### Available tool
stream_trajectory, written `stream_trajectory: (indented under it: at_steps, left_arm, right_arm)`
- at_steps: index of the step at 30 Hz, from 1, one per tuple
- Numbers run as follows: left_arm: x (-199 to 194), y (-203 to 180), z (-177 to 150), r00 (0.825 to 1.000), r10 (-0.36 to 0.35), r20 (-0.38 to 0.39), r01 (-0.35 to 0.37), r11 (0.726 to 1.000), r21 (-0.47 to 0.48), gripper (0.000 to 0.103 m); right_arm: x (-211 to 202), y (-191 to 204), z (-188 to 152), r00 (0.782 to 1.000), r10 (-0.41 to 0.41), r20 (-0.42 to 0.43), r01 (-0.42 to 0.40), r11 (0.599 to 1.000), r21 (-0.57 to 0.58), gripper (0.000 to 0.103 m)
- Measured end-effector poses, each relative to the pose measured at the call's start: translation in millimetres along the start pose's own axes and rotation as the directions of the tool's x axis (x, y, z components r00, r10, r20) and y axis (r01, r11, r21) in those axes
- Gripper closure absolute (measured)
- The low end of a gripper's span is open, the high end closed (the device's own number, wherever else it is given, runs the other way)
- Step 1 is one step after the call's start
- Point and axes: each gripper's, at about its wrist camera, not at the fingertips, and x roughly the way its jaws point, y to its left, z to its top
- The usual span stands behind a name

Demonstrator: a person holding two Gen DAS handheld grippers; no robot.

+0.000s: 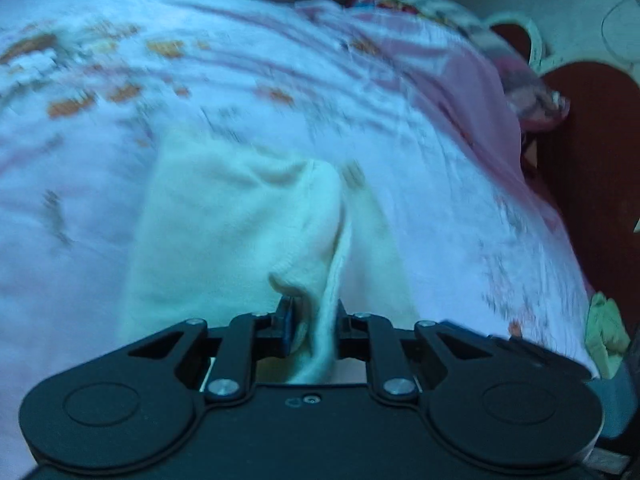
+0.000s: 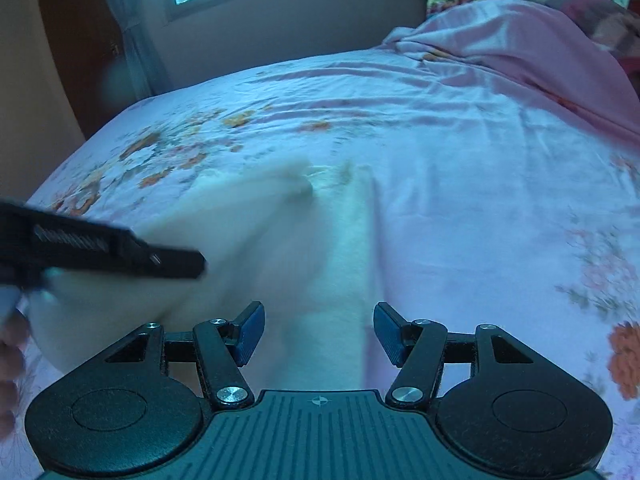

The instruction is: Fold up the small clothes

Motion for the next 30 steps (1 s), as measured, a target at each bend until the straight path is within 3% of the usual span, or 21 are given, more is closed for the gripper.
stream_trajectory:
  at_steps: [3,8,9,13,15,18,21,24,26,27,30]
  left_arm:
    - [9.1,-7.6,-9.4,0.999,0.000,-0.039,-0.001,1.000,-0.032,0.086]
    - [-39.3,-6.2,-1.0,0.999,-0.048,0.009,0.048,0.998,-0.038,0.084]
    - [-48.2,-7.2,0.1,0.999,-0.045,0.022,0.045,0.999,-0.027,0.080]
    - [-70.3,5.1,-5.3,0.999,0.016,0.052,-0.016,1.000,-0.002,0.079]
    - [-69.2,15.2,-16.0,0.997,0.064,0.050,-0.065,0.998,0.020,0.079]
    - [-54.1,22.6,-38.4,0.997,0.071,-0.002,-0.071,0.997,0.039,0.079]
    - [-45.7,0.3,-59.6,0.992,0.118,0.035,-0.122,0.975,0.184,0.079]
    - [-42.3,-7.5,-65.4,0.994,0.099,0.040,-0.105,0.977,0.186,0.079]
    - [-41.4,-3.3,-64.7,0.997,0.064,0.039,-0.070,0.985,0.156,0.079]
    - [-41.4,-0.4,-63.6,0.998,0.052,0.040,-0.058,0.988,0.140,0.079]
    - [-38.1,7.9,-61.4,0.999,0.012,0.035,-0.016,0.995,0.100,0.079]
  right_arm:
    - [-10.5,-17.9,-5.7,1.000,0.010,0.005,-0.010,0.999,0.043,0.043]
    - [-19.5,-23.1,-1.7,0.996,0.084,0.033,-0.087,0.990,0.107,0.043]
    - [-17.3,-21.2,2.2,0.994,0.100,0.037,-0.103,0.987,0.123,0.043]
    - [-4.6,-12.9,11.9,0.984,0.176,0.017,-0.177,0.967,0.182,0.043]
    - [8.7,-7.8,14.8,0.977,0.211,-0.020,-0.202,0.955,0.215,0.043]
    - [28.0,-7.8,17.5,0.964,0.262,-0.051,-0.236,0.926,0.294,0.043]
    - [45.8,-6.7,24.7,0.966,0.250,-0.073,-0.215,0.924,0.316,0.043]
    - [61.9,-2.4,36.8,0.970,0.230,-0.077,-0.199,0.937,0.285,0.043]
    - [69.3,2.4,42.8,0.977,0.199,-0.077,-0.177,0.956,0.232,0.064]
    - [73.5,4.3,44.2,0.979,0.185,-0.089,-0.163,0.964,0.209,0.087]
    - [77.7,5.5,45.3,0.975,0.199,-0.096,-0.183,0.970,0.162,0.092]
